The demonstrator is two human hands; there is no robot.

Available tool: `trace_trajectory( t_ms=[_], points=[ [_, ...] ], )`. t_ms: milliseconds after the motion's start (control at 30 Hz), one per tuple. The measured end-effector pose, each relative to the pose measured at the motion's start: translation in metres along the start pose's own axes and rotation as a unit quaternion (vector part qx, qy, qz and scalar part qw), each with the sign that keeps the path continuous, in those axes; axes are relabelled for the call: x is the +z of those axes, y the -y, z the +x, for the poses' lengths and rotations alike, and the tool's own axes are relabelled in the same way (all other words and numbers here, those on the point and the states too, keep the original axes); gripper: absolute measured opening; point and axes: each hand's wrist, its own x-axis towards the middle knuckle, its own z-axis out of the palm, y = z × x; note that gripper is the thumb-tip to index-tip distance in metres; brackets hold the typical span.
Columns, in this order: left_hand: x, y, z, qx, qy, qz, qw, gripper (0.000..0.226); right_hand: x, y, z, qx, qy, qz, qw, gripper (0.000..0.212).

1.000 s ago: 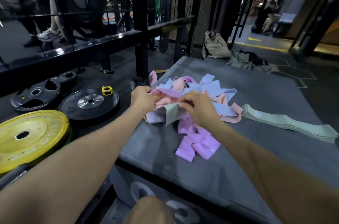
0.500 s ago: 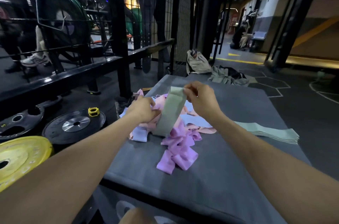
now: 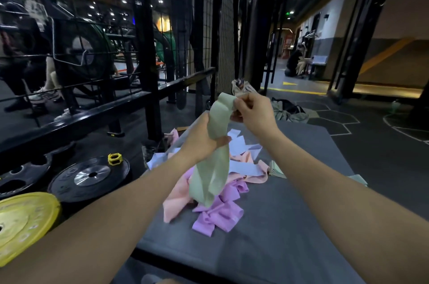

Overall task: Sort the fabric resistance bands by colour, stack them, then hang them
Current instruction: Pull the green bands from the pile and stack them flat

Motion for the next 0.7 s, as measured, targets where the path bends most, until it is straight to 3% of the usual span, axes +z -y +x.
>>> trace_trajectory(
  t_ms=[100,167,267,333,400,467,600,700],
  points=[
    [0.006,-0.007,0.004,0.001,0.012,-0.004,1.0,0.05,-0.016,-0.003,-0.005,0.008,-0.015,0.001,1.0,0.012],
    [0.01,-0.01,0.004,-0.001,0.03,-0.031,0.999,0.04,-0.03,-0.012,-0.009,0.006,-0.014,-0.051,0.999,0.016],
    [0.015,-0.01,0.006,-0.043,0.028,-0.096,0.994,0.021,-0.048,-0.028,-0.019,0.026,0.043,-0.118,0.992,0.017],
    [0.019,-0.007,0.005,-0.066,0.019,-0.138,0.988,0.018,-0.057,-0.04,-0.028,0.049,0.111,-0.116,0.986,0.011],
    [0.026,-0.006,0.001,-0.068,0.012,-0.141,0.988,0.02,-0.062,-0.052,-0.037,0.059,0.162,-0.169,0.97,0.019],
    [0.033,-0.001,-0.003,-0.069,0.031,-0.099,0.992,0.024,-0.065,-0.061,-0.042,0.039,0.141,-0.211,0.966,0.013],
    [0.043,0.023,-0.008,-0.048,0.094,0.089,0.991,0.03,-0.076,-0.071,-0.046,0.079,0.086,-0.118,0.986,0.016],
    [0.046,0.037,-0.011,-0.019,0.091,0.116,0.989,0.036,-0.083,-0.076,-0.053,0.143,0.098,0.029,0.984,0.019]
  ],
)
